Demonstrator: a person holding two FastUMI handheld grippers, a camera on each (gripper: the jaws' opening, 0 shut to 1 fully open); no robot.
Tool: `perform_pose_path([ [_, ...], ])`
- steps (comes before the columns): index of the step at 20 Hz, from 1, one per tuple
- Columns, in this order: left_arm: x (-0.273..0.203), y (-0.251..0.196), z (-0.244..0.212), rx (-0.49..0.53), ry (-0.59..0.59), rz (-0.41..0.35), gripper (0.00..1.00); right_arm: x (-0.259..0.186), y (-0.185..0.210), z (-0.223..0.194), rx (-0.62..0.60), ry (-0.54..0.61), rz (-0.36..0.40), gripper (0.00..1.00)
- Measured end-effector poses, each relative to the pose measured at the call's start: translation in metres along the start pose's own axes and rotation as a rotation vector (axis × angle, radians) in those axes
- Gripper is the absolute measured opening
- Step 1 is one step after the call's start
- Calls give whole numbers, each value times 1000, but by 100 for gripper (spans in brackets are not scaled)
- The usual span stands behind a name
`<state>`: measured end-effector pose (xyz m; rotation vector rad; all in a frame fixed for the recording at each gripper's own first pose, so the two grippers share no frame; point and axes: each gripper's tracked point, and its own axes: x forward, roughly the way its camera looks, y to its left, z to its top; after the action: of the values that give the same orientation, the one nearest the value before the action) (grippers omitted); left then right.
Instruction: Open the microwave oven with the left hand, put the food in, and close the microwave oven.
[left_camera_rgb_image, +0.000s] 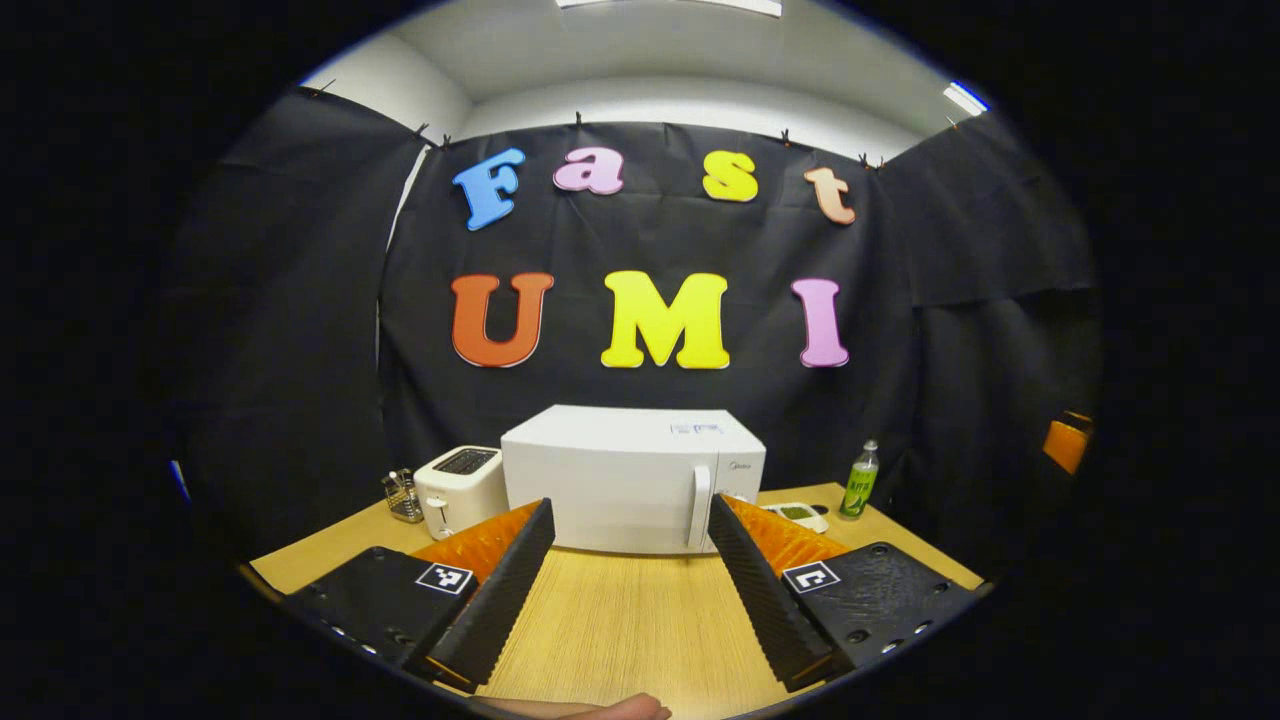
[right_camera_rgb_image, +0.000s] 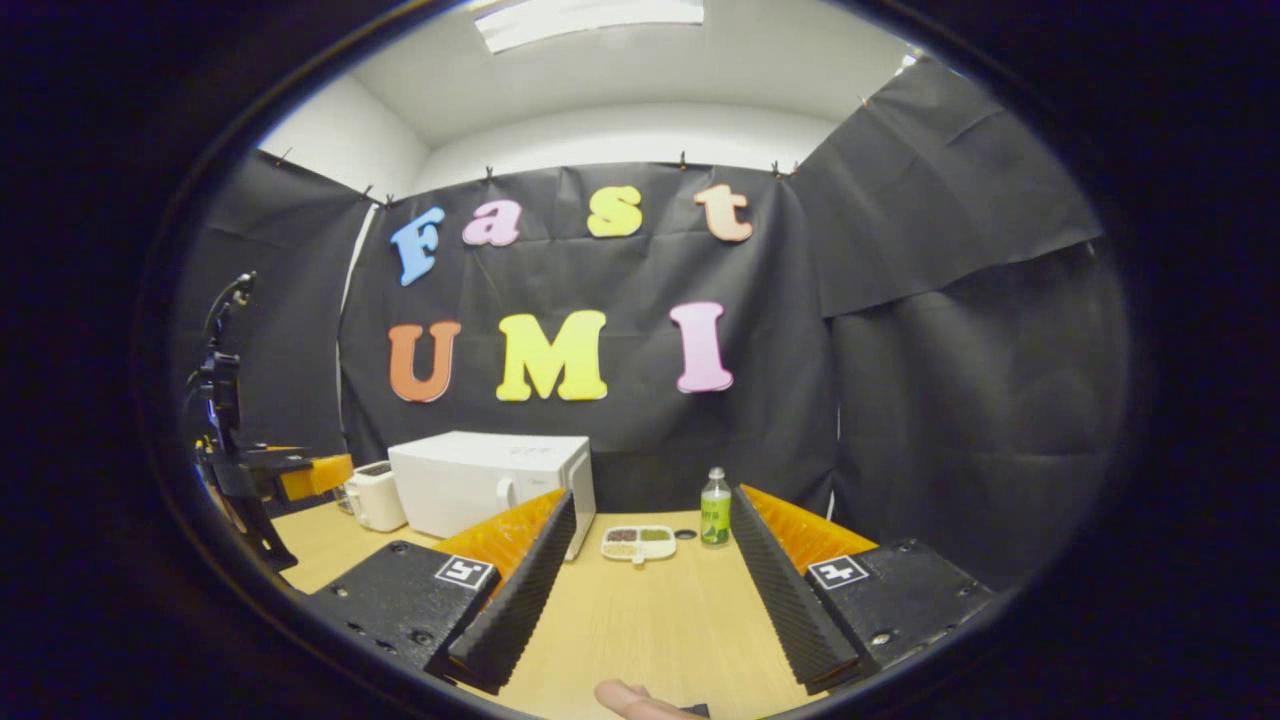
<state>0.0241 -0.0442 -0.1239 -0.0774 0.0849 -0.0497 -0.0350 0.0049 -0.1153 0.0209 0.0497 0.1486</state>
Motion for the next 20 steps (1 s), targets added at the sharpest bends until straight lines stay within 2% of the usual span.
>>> perform_pose_path([
  [3, -48, 6, 39, 26, -44, 29, 96, -23, 2, 25, 51, -37, -8, 98],
  [5, -78, 4, 57, 55, -73, 31, 96, -36, 4, 40, 43, -68, -7, 98],
  [6, -90, 3, 60, 63, -76, 33, 95, -41, 6, 44, 33, -80, -8, 99],
  [7, -102, 3, 62, 62, -81, 35, 95, -46, 8, 45, 21, -81, -9, 91],
  [10, -128, 9, 47, 12, -80, 60, 95, -54, 23, 39, -33, -70, 7, 91],
  [11, -135, 12, 38, 9, -69, 65, 95, -58, 28, 36, -58, -68, 13, 91],
  [12, -141, 13, 33, 16, -67, 65, 95, -60, 34, 32, -78, -63, 24, 100],
  [13, -143, 17, 31, 21, -65, 69, 95, -61, 39, 27, -92, -54, 36, 92],
  [15, -147, 21, 24, 8, -37, 75, 95, -63, 48, 23, -94, -38, 62, 92],
  [17, -150, 23, 34, 6, -60, 76, 95, -65, 47, 28, -87, -53, 61, 92],
  [18, -150, 24, 37, 6, -64, 81, 95, -65, 45, 29, -89, -59, 52, 100],
  [19, -150, 23, 35, 6, -62, 77, 95, -65, 43, 28, -90, -62, 47, 92],
  [20, -150, 19, 34, 7, -60, 66, 95, -65, 43, 27, -87, -61, 49, 92],
])
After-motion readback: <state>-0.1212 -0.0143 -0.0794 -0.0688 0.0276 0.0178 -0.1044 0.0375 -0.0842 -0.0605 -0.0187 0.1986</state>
